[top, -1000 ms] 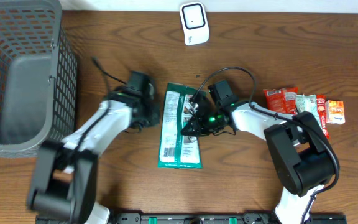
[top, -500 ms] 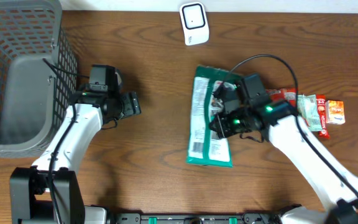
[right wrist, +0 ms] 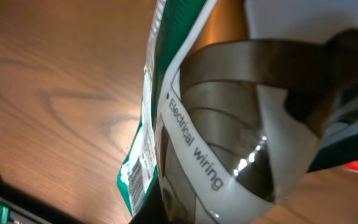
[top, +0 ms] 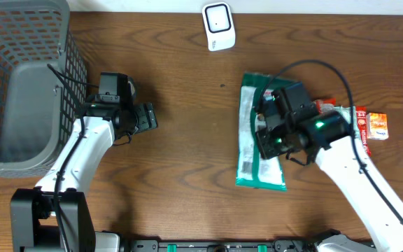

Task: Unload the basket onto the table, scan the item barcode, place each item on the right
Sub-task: 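Slide the glove packet rightward and lift it with right gripper, then hold the glove packet up at the white barcode scanner, then carry the glove packet right and lower it beside the snack bag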

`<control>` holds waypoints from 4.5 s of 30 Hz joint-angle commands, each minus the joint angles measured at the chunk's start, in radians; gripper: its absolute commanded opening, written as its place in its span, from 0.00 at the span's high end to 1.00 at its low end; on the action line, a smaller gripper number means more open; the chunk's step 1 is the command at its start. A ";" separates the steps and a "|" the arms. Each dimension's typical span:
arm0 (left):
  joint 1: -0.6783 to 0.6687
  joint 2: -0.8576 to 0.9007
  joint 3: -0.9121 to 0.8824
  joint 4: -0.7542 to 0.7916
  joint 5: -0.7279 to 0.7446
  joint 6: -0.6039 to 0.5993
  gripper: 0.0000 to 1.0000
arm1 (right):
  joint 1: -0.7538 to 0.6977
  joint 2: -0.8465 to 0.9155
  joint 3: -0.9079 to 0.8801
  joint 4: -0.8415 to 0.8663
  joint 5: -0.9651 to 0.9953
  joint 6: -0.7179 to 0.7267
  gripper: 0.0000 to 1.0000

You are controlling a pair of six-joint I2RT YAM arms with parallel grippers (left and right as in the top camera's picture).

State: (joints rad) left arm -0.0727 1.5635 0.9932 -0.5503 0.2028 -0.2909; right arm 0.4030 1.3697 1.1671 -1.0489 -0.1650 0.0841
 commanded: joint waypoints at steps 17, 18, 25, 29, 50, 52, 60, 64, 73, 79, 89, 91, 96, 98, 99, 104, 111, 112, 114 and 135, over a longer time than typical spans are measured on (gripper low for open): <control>0.005 0.002 -0.004 -0.003 -0.013 0.008 0.14 | 0.097 0.421 1.005 -0.585 0.689 -0.192 0.99; 0.005 0.002 -0.004 -0.003 -0.013 0.008 0.14 | 0.119 0.457 1.030 -0.580 0.734 -0.229 0.99; 0.005 0.002 -0.004 -0.003 -0.013 0.008 0.14 | 0.248 0.656 1.044 -0.397 1.007 -0.690 0.99; 0.005 0.002 -0.004 -0.003 -0.013 0.008 0.14 | 0.277 0.777 1.044 -0.131 1.141 -0.982 0.99; 0.005 0.002 -0.004 -0.003 -0.013 0.008 0.14 | 0.214 1.182 1.043 1.164 0.920 -1.559 0.99; 0.005 0.002 -0.004 -0.003 -0.013 0.009 0.14 | 0.205 1.206 1.043 1.242 0.913 -1.559 0.99; 0.005 0.002 -0.004 -0.003 -0.013 0.008 0.14 | 0.192 1.276 1.043 1.357 0.919 -1.509 0.98; 0.005 0.002 -0.004 -0.003 -0.013 0.008 0.14 | 0.193 1.276 1.043 1.352 0.928 -1.472 0.97; 0.005 0.002 -0.004 -0.003 -0.013 0.008 0.14 | 0.198 1.202 1.043 1.477 1.105 -1.514 0.99; 0.005 0.002 -0.004 -0.003 -0.013 0.008 0.14 | 0.221 1.038 1.043 1.046 1.135 -1.250 0.99; 0.005 0.002 -0.004 -0.003 -0.013 0.008 0.14 | 0.158 0.661 1.043 -0.071 0.716 -0.219 0.99; 0.005 0.002 -0.004 -0.003 -0.013 0.008 0.14 | 0.111 0.633 1.043 -0.233 0.619 -0.096 0.99; 0.005 0.002 -0.004 -0.003 -0.013 0.008 0.14 | -0.014 0.635 1.015 -0.465 0.416 0.035 0.99; 0.005 0.002 -0.004 -0.003 -0.013 0.008 0.14 | -0.058 0.635 0.964 -0.469 0.374 0.035 0.99; 0.005 0.002 -0.004 -0.003 -0.013 0.009 0.14 | -0.075 0.635 0.938 -0.463 0.368 0.035 0.99; 0.005 0.002 -0.004 -0.003 -0.013 0.008 0.14 | -0.144 0.635 0.748 -0.343 0.338 0.035 0.99; 0.005 0.002 -0.004 -0.003 -0.013 0.008 0.14 | -0.185 0.635 0.514 -0.156 0.287 0.081 0.99; 0.005 0.002 -0.004 -0.003 -0.013 0.008 0.14 | -0.187 0.635 0.494 -0.142 0.287 0.081 0.99; 0.005 0.002 -0.004 -0.003 -0.013 0.008 0.14 | -0.188 0.635 0.451 -0.109 0.288 0.080 0.99; 0.005 0.002 -0.004 -0.003 -0.013 0.008 0.14 | -0.245 0.603 0.571 -0.137 0.288 0.072 0.01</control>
State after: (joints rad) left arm -0.0727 1.5635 0.9928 -0.5503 0.2028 -0.2909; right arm 0.1734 1.9995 1.7073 -1.1809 0.1200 0.1513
